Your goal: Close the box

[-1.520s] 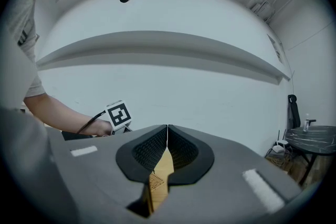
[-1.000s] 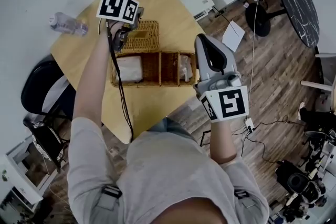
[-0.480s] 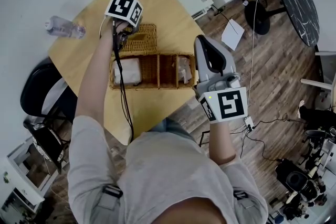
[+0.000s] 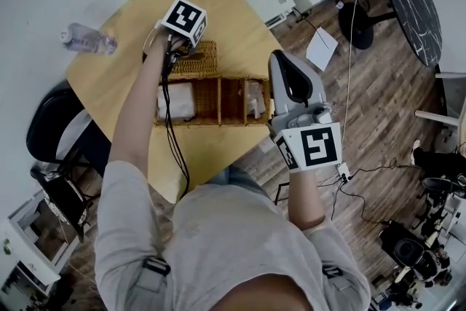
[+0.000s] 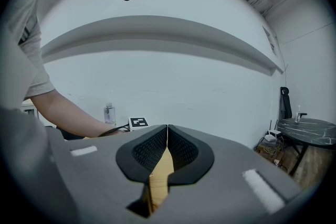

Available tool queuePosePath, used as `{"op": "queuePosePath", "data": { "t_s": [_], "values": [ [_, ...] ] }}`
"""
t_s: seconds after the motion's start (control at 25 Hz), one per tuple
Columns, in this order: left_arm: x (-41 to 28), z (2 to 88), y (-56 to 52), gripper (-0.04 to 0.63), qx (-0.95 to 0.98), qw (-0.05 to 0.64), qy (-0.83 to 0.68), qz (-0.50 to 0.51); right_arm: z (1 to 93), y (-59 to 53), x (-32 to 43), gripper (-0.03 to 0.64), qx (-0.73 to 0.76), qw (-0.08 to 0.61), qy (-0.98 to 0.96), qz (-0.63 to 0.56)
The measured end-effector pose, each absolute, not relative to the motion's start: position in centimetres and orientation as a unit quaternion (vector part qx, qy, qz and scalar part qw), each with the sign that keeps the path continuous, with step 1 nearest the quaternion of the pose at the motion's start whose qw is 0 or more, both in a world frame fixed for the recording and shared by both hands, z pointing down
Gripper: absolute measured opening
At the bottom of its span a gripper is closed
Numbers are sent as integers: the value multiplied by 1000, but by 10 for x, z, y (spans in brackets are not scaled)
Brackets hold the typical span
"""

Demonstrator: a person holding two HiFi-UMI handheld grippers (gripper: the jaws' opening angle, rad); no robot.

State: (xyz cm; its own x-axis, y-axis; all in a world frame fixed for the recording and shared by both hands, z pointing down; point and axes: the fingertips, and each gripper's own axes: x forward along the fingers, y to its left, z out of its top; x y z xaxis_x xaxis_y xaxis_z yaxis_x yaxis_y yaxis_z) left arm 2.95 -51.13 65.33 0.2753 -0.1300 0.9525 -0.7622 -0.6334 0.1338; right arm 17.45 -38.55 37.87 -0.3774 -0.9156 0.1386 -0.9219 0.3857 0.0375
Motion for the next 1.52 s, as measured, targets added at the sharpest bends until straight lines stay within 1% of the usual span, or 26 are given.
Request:
{"op": "queuePosePath", "data": {
  "t_s": [0.08,0.28,0.44,0.8,1.52],
  "values": [
    [28,654,-512,96,737,299,-307,523,379,-386,174,6,554,69,-830,23],
    [26,649,-516,81,740,303,-318,509,377,-384,172,6,551,67,-832,23],
    [26,635,-518,80,754,335,-325,461,375,-384,172,6,550,64,-832,22],
    [26,595,-517,78,790,344,-332,384,365,-380,164,6,541,57,-839,14],
    [16,498,-498,78,839,313,-365,254,335,-360,148,6,529,41,-847,-13]
  ]
}}
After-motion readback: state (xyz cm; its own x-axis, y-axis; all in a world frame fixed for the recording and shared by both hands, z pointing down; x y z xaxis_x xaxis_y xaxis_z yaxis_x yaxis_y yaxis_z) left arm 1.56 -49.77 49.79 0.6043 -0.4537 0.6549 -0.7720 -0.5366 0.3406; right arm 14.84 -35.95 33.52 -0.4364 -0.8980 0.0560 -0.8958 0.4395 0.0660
